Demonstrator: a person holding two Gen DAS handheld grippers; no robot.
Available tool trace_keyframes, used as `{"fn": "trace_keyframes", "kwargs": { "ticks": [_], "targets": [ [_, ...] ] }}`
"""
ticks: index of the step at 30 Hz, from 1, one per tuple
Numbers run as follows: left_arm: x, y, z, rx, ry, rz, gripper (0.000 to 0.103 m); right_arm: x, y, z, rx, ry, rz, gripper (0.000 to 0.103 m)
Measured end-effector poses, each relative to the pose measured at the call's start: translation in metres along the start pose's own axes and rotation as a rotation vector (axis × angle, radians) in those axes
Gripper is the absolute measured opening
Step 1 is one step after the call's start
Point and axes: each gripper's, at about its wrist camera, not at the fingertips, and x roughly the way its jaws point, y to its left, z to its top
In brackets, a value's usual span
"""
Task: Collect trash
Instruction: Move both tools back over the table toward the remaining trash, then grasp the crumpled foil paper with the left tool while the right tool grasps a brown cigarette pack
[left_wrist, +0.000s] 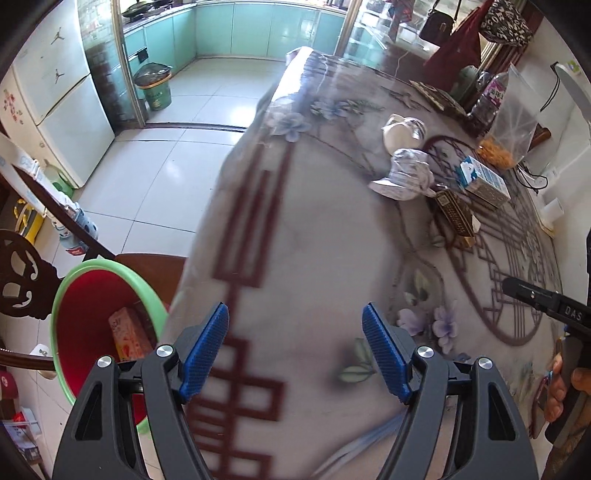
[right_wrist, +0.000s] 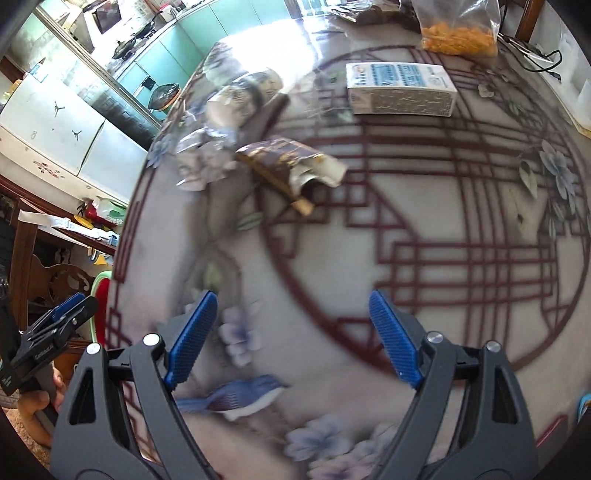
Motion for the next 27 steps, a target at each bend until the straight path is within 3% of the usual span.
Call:
{"fn": "trace_keyframes", "kwargs": {
  "ticks": [11,21,23,27],
  "targets": [
    [0.014,-0.031,0.026,-0.012,0.019,0.061,0.072,0.022,-0.032,0.065,-0.098,0.004,0.048,0.083],
    [0.039,-0.084,0.079,0.079,-0.006,0.019,0.071,0.061,-0.008,0.099,-0.205,0.046,0.105,0.082],
    [0.045,-0.096,0.091,0.098,-0.013,0.007,0.071,0.070,-0.002,0.100,-0.216,0.054,0.104,0.075],
    [0.057,-0.115,0.110,0.131,-0.018,-0.009,0.072,0.071,0.001,0.099,-0.232,0.043,0.114,0.046]
  ]
}}
